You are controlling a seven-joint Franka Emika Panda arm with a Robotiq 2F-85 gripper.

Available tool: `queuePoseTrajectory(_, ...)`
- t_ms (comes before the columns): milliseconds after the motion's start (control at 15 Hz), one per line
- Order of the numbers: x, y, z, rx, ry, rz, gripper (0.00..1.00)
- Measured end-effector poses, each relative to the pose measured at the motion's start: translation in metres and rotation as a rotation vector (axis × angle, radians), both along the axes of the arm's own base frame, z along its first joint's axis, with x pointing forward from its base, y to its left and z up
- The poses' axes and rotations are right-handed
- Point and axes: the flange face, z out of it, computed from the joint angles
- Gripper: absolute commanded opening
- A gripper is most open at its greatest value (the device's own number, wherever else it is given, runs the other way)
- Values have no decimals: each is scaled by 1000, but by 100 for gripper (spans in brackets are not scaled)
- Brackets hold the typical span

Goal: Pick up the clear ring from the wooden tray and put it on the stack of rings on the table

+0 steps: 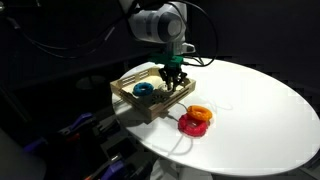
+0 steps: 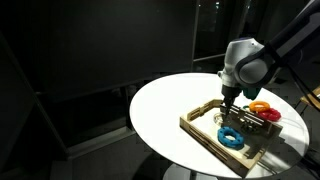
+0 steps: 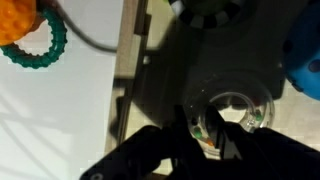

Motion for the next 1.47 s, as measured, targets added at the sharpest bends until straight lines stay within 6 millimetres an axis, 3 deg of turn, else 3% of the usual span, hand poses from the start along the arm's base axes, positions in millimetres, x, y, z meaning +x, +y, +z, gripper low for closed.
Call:
queuePoseTrajectory(467, 2, 1, 2, 0, -5, 1, 9)
queuePoseTrajectory(800, 6, -4, 18, -5, -13, -6, 9)
queuePoseTrajectory(1067, 10, -20, 40, -18, -17, -34, 9)
queuePoseTrajectory(1467, 16, -64, 72, -41, -19, -109, 9)
